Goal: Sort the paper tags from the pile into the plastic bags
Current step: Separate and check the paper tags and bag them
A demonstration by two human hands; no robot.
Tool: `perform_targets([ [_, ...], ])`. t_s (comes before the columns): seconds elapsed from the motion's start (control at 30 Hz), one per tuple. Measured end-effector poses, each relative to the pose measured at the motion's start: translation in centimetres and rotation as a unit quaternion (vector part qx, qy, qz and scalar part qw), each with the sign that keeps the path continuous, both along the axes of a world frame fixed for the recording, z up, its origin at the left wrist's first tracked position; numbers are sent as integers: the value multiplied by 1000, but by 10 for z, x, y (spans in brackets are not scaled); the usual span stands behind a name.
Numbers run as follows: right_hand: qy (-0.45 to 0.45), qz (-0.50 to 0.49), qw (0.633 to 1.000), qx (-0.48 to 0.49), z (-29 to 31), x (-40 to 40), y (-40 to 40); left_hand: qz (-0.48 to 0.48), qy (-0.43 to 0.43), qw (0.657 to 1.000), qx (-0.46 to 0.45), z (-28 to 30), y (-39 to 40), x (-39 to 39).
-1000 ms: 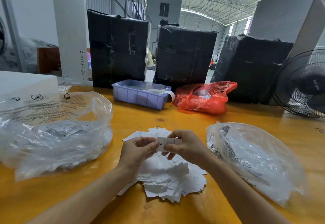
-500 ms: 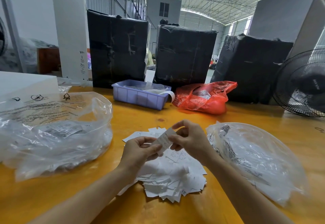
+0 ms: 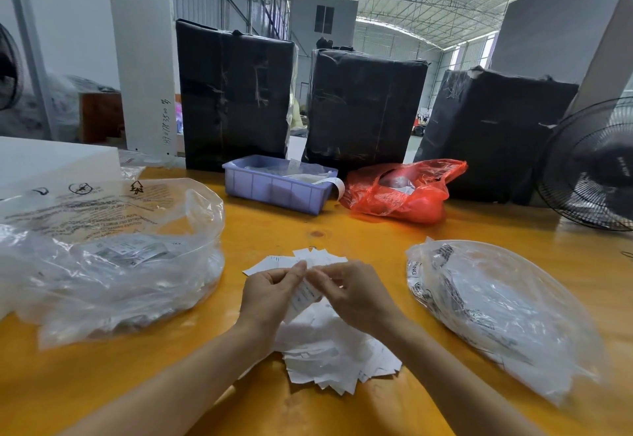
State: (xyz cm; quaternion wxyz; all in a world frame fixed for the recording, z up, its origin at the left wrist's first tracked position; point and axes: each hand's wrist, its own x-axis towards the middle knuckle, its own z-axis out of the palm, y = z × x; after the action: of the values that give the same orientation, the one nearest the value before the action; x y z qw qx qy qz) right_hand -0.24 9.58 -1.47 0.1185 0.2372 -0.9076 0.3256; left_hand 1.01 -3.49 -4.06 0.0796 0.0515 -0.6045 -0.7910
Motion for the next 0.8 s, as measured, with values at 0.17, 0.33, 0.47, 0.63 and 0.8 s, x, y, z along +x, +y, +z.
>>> perform_targets([
  [0.17, -51, -6, 994, -100, 0, 0, 0, 2, -29, 998, 58, 3, 0, 0],
  [0.33, -179, -31, 938, -294, 6, -5, 12, -91, -52, 994, 24, 12, -4, -1],
  [0.47, -238, -44, 905, -350, 9, -8, 19, -153, -84, 984, -20, 20, -14, -3],
  [0.63, -221, -52, 902, -366, 14, -10, 22, -147, -85, 983, -72, 32, -26, -8],
  [0.8, -179, -31, 936, -301, 30, -5, 29, -162, -52, 967, -189, 49, -39, -5],
])
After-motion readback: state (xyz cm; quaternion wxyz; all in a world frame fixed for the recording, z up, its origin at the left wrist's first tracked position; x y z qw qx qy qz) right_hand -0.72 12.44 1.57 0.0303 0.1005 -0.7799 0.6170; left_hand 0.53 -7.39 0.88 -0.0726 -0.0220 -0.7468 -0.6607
